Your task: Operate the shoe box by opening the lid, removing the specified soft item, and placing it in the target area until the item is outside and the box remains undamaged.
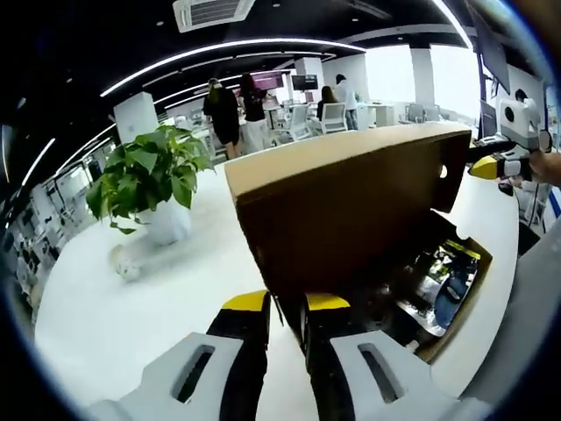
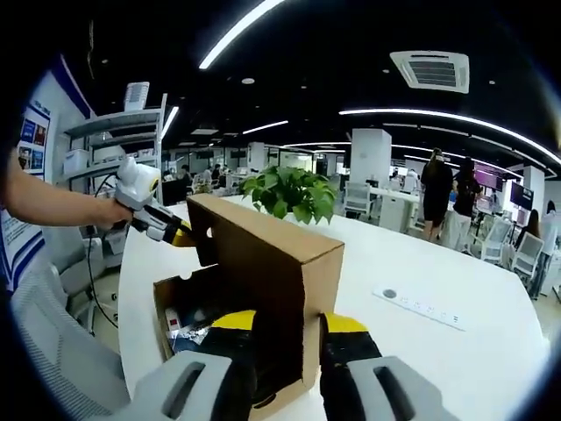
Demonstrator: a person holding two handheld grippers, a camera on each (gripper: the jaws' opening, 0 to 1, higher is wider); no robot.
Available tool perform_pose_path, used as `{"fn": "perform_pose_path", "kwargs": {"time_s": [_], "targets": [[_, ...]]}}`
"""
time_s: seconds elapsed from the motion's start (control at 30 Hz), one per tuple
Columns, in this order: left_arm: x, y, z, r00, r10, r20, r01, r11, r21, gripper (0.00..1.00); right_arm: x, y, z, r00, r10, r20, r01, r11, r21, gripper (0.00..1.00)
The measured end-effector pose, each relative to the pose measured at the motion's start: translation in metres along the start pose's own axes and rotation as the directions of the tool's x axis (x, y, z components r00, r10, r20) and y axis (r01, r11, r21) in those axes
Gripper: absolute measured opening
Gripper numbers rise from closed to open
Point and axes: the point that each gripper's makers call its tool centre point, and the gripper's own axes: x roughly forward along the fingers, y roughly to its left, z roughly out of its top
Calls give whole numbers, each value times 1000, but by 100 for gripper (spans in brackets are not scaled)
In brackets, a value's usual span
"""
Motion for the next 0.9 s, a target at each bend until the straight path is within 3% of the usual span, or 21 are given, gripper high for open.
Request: {"fn": "perform_pose_path", "kwargs": {"time_s": [0.13,0.47,0.73,0.9], "targets": [[1,6,2,1000,28,6,-28,1000,-15,1,1,-3,1,1000,-7,5,7,1000,4,21],[5,7,7,999,42,14,-42,999,-8,1,8,-7,0,999,-45,30,45,999,-1,26],[7,8,10,999,38,20,-37,999,-18,1,12,-8,-21,998,-66,-15,67,998,3,25],[10,9,13,999,38,24,-37,999,-13,1,15,-11,-39,994,-83,-67,84,996,9,19]]}}
